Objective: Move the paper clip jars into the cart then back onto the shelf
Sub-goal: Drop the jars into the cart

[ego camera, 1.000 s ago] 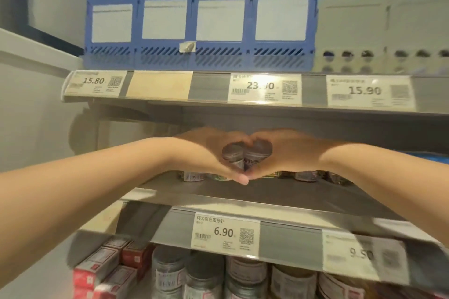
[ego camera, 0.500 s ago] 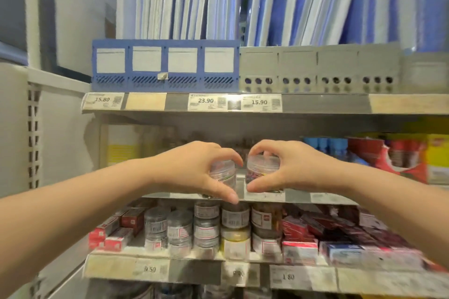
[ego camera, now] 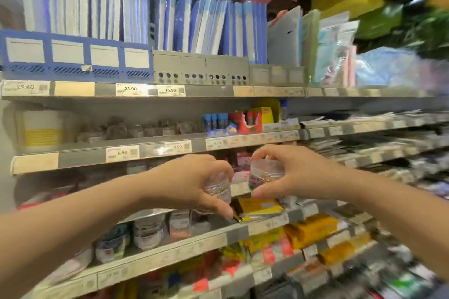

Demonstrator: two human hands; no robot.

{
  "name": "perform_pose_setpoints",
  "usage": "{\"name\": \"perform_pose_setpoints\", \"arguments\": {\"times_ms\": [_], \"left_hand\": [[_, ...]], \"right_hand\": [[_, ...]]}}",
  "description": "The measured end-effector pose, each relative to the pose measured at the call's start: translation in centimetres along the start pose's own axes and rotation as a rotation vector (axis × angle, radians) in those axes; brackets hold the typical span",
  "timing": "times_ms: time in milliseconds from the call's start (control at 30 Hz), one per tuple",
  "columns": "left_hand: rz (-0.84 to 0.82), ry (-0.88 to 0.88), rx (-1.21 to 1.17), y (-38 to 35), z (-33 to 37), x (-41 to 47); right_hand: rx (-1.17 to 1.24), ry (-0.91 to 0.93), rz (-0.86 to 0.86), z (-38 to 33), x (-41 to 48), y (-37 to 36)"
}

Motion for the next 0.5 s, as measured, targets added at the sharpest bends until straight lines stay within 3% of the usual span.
{"name": "perform_pose_setpoints", "arguments": {"times_ms": [167, 500], "left_hand": [[-0.081, -0.173, 0.007, -2.6, 9.9, -0.3], [-0.030, -0.506, -0.093, -3.6, 31.6, 2.2]], "right_hand": [[-0.022, -0.130, -0.021, 1.2, -11.5, 2.0], [-0.110, -0.330, 0.017, 5.3, -33.4, 9.7]]}}
Point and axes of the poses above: each hand's wrist, its own x-axis towards the middle knuckle, its own y-axis out of the back of the hand, z = x × y, the point moved 5 cm from there along x, towards the middle knuckle, and after that the axes turned 2 degrees about -z, right-handed, at the moved point
